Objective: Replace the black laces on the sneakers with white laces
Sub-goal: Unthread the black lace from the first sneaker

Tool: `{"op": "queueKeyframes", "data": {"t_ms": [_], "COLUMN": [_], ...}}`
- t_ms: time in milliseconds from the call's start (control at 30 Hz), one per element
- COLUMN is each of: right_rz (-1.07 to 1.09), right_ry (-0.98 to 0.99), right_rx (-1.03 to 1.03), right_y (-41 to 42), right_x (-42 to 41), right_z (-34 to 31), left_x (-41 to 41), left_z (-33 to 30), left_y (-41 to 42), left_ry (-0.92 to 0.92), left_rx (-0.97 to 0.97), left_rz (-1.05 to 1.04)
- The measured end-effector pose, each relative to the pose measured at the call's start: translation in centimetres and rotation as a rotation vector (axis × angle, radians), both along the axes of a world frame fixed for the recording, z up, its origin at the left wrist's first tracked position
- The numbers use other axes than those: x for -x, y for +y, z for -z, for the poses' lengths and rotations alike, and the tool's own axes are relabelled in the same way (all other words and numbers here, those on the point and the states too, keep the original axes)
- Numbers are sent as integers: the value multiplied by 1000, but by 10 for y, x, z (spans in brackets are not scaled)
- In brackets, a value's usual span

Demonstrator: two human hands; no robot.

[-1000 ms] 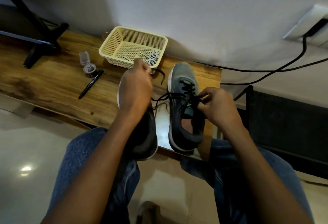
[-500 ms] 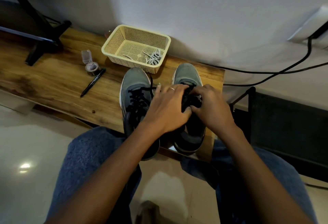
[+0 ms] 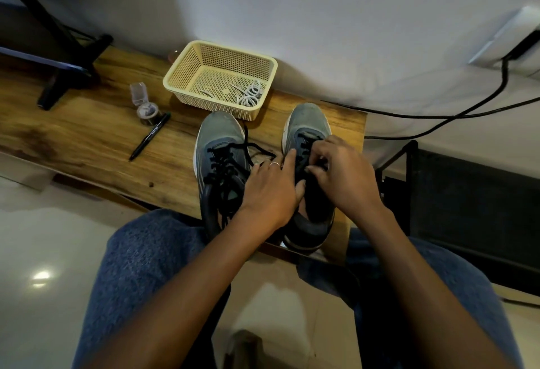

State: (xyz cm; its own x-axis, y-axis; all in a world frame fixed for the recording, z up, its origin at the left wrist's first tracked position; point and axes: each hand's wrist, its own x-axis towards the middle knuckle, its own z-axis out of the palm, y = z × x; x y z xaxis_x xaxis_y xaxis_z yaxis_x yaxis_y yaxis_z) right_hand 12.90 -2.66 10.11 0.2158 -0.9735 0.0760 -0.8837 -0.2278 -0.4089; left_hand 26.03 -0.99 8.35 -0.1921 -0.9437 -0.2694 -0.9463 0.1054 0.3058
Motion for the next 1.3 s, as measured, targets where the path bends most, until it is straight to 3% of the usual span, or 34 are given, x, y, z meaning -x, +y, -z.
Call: {"op": "queueKeyframes", "data": {"t_ms": [300,467,533,667,767,933,1133,1300], "right_rz": [148,445,396,80,42,86,205,-30], "right_ry": [-320,-761,-690,-326,-120,-39,-147,14], "right_rx": [-179,-325,-276,-155,-112,-15,88,-89], "right_y": [-5,-10,-9,-3,0,2,-7,-1], "right_x": [7,12,11,0,-5,-7,13,-3], "right_z": [-4,-3,-3,-2,-1,-4,-12,-5], "left_x": [3,1,0,4,7,10,5,6], "left_z": [0,0,-1,-6,-14,-18,-14,-14], "left_y": [1,1,2,4,2,4,0,4], "left_ry": [-11,-38,-40,14,25,23,57,97], "left_rx": [-186,-194,-171,-48,81,190,143,35], "left_rz": [-15,-26,-50,-100,-141,-148,-187,-149]}}
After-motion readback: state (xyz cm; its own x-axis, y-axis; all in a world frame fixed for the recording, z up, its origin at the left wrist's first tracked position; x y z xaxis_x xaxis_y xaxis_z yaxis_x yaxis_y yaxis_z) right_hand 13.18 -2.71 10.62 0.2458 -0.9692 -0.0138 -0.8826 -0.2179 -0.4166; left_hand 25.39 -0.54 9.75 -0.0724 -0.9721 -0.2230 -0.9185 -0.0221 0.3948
